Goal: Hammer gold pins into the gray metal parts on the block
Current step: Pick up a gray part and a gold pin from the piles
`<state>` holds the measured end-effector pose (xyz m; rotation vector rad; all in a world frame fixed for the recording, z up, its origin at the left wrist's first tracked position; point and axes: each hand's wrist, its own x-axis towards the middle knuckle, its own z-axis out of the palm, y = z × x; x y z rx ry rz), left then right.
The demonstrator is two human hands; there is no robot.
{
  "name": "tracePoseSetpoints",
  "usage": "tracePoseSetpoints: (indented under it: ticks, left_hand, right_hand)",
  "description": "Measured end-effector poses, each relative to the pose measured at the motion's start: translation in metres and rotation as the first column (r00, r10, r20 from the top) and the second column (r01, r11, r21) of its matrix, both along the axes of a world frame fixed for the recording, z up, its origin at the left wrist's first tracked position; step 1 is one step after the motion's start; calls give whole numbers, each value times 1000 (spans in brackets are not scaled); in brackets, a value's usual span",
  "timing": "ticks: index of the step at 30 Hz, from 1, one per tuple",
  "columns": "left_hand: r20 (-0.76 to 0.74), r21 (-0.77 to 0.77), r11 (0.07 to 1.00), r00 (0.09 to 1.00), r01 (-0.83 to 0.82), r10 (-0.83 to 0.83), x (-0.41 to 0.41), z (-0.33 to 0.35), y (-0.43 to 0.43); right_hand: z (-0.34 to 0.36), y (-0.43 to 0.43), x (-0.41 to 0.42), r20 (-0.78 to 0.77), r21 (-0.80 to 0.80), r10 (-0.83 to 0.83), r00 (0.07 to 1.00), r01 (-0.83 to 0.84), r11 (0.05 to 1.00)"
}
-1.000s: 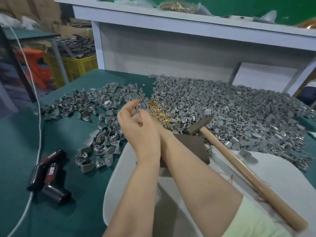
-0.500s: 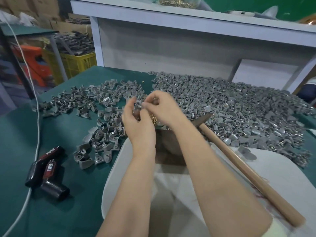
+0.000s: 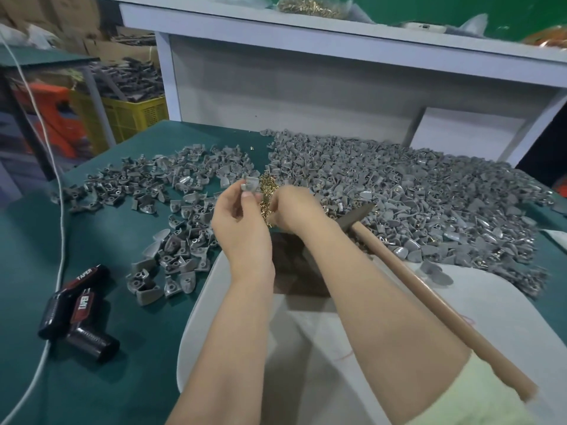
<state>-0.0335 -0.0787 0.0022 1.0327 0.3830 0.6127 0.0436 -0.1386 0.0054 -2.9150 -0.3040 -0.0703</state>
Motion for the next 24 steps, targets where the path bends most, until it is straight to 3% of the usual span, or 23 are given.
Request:
tracePoseSetpoints:
  ticks: [2,4,12,14,16,20,24]
  left_hand:
    - [4,-28,1000,1000,0,0,0,0,-1]
    - [-7,-19,1000,1000,0,-1,-1,1,-2]
    - [1,31,998,999,50,-50,-3,0,-3]
    - [11,55,996,998,64,-65,-3,-1,-4]
    - [16,114,990,997,77,-80,-3,-2,-5]
    - [22,291,938,979,188,-203,-4,-4,-11]
    - [-56,524,773,920,358,-388,-8,-5,-19]
  right_hand:
    - [-2,9,9,-89,-144,-7,996,-6,990]
    - [-5,13,16,-135,-177,-12,991,-12,984]
    - [-13,15,25,-143,-74,-18,990,8,997]
    - [-12,13,25,-148,59,-35,988,44,997]
    - [-5,5,22,-119,290,-80,990,112,951]
    - [16,-33,-2,22,661,-129,991,83,746]
    - [24,-82,-42,4,818,-123,992,67,571]
